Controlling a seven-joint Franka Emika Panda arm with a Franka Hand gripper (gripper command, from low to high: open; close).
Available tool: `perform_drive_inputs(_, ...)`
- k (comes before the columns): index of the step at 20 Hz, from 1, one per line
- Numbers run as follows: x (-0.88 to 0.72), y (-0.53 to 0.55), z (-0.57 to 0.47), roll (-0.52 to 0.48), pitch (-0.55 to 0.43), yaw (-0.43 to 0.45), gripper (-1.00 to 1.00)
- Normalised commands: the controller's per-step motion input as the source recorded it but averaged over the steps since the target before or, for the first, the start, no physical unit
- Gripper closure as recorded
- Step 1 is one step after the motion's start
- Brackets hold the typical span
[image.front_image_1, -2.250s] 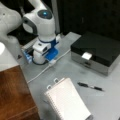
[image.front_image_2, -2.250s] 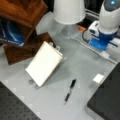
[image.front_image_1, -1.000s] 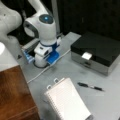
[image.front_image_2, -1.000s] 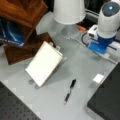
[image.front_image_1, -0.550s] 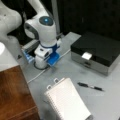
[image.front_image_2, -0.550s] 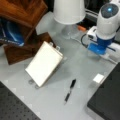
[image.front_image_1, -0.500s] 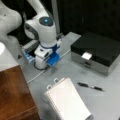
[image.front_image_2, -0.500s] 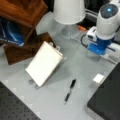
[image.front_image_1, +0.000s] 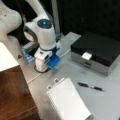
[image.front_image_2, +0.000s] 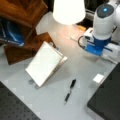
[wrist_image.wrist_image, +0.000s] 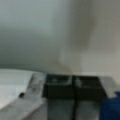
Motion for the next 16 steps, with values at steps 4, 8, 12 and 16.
perform_drive_inputs(4, -0.93, -0.08, -0.35, 0.144, -0.366, 0.009, 1.0)
perform_drive_inputs(8, -0.82, -0.03, -0.23, 0.188, -0.317, -0.041, 1.0)
perform_drive_inputs(12, -0.51, 0.04, -0.01, 0.245, -0.28, -0.098, 1.0)
perform_drive_inputs(16, -0.25, 0.04, 0.11, 0.226, -0.205, -0.114, 1.0)
